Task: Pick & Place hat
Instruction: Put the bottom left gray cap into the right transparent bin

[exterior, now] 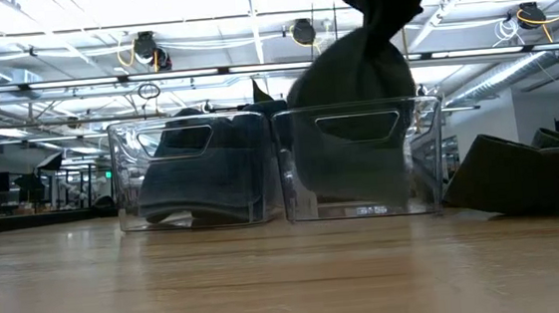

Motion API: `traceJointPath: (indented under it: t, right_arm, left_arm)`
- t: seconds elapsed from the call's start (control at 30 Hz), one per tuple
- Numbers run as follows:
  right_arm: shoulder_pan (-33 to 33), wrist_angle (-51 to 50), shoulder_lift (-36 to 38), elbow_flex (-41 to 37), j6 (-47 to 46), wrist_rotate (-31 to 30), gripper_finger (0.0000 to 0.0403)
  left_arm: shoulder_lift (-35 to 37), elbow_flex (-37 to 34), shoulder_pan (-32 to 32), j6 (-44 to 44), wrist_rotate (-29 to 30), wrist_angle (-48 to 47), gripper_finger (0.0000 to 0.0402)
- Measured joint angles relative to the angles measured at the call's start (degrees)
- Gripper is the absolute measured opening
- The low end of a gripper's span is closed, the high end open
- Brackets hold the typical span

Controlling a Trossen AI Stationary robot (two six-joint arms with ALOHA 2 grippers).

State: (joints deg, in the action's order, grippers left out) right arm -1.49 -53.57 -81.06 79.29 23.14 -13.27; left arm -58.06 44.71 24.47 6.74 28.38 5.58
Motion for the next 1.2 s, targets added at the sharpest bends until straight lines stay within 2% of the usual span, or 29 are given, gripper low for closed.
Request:
traceJointPath:
  t: [0.27,0.67,1.07,1.2]
  right_arm:
    - [4.12,6.31,0.02,-6.07,2.22,0.23,0.0011]
    - [9.59,24.47,0.02,-19.71,4.19,9.32,0.0011]
    - [10.19,25.95,0.02,-23.52,1.57,10.47,0.0011]
    - [10.81,24.1,0.02,-23.74,1.55,8.76,0.0011]
  left_arm:
    - [0.0,0.0,-0.9,0.28,0.11,0.12,0.023]
    - [0.0,0.0,-0.94,0.26,0.12,0.14,0.023]
    - [0.0,0.0,-0.92,0.15,0.11,0.62,0.023]
    - [0.01,0.0,-0.93,-0.76,0.09,0.61,0.023]
